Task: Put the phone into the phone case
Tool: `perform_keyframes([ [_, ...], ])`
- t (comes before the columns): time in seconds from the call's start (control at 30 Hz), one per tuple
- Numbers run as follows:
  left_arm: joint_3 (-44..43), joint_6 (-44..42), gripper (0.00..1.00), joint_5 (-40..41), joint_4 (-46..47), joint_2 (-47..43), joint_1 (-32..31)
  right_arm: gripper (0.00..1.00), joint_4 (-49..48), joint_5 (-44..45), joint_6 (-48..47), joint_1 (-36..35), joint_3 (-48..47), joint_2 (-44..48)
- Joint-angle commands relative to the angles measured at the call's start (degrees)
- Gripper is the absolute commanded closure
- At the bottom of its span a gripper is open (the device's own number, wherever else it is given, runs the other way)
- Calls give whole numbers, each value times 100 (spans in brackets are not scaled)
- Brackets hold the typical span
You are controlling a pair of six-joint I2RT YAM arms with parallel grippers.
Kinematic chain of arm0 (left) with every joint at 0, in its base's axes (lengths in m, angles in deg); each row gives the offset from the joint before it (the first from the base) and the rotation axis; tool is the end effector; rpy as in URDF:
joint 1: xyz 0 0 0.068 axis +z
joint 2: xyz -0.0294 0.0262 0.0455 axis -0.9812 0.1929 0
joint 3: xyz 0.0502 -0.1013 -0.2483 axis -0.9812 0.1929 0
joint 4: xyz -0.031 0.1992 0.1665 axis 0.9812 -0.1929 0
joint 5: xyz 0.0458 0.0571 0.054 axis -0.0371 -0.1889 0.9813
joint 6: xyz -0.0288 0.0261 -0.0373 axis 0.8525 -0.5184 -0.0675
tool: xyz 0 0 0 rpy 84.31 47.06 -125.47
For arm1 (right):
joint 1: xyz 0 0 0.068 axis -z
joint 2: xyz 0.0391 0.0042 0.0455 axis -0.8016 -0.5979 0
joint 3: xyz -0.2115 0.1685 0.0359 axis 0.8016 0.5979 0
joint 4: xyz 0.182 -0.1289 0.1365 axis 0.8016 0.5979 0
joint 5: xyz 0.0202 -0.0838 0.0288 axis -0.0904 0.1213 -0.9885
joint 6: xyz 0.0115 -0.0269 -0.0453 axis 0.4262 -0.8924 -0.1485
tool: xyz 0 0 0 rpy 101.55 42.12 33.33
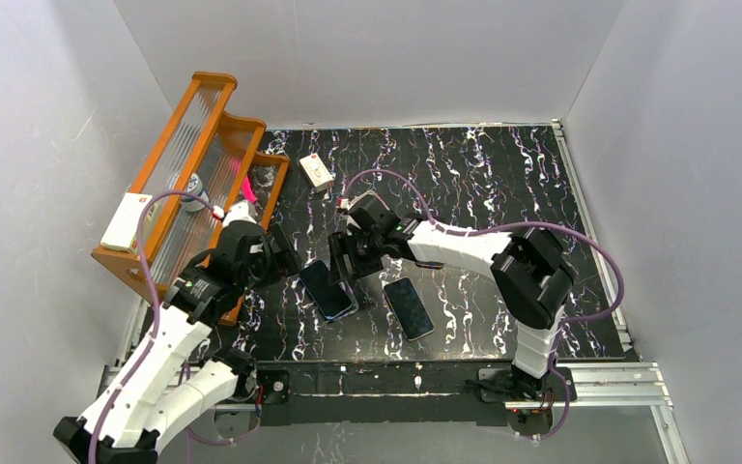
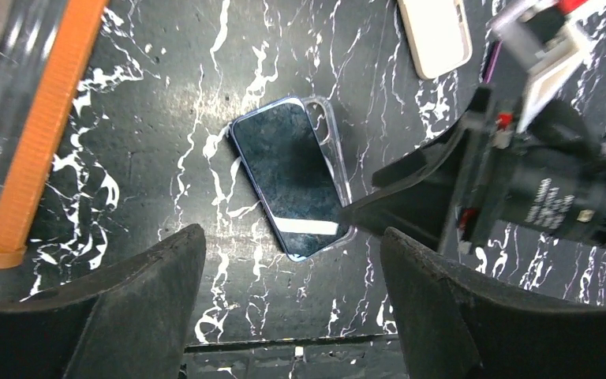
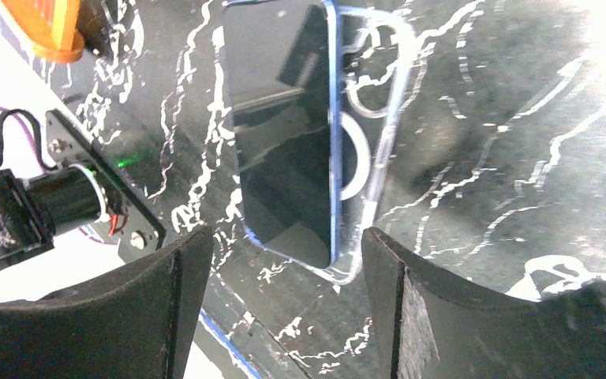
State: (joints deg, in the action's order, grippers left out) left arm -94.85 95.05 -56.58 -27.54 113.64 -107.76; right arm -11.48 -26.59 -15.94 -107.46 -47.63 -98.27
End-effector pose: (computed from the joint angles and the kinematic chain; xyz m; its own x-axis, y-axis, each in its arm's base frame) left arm 0.1355 -0.0657 0.3292 -0.5841 -0.4205 -0.6943 -0.1051 0.8874 -0.4489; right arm 0.2299 0.3347 0.2093 -0.8471 -0.2760 -0.4542 -0.5064 0.6785 0.5321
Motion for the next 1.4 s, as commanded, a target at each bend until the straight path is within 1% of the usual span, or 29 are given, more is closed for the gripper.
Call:
perform_keyframes([
  [0.0,472,232,24,-363,372,155,-12,22,-268,-45,-67,276,202,124],
  [0.07,789,288,29,-631,684,217,-12,23,-331,-82,-123,368,227,64],
  [0.13,1058,406,33,-795,902,330,-12,27,-397,-130,-163,435,240,-4],
  [0.37,1639,609,33,-837,1435,808,-12,37,-706,-581,-149,553,293,-256],
  [0.6,2147,689,38,-924,2161,1269,-12,42,-905,-640,-69,549,352,-524],
  [0.7,2259,661,38,-756,2336,1452,-12,43,-907,-690,-44,551,363,-631],
  [0.8,2345,635,39,-692,2541,1651,-12,47,-920,-764,73,553,434,-716],
  [0.87,2460,652,40,-708,2747,1745,-12,48,-1052,-858,168,554,556,-725],
  [0.93,2545,675,41,-726,2957,1818,-12,53,-1151,-931,217,548,661,-719],
  [0.97,2579,676,41,-736,3039,1846,-12,57,-1162,-922,219,544,693,-705],
  [1.1,2625,594,45,-790,3307,1897,-14,63,-1226,-885,236,541,825,-651],
  [1.2,2627,573,47,-946,3540,1926,-13,65,-1267,-917,270,531,889,-658],
  [1.37,2575,669,54,-1155,3766,2099,-12,65,-1347,-940,355,524,1085,-633],
])
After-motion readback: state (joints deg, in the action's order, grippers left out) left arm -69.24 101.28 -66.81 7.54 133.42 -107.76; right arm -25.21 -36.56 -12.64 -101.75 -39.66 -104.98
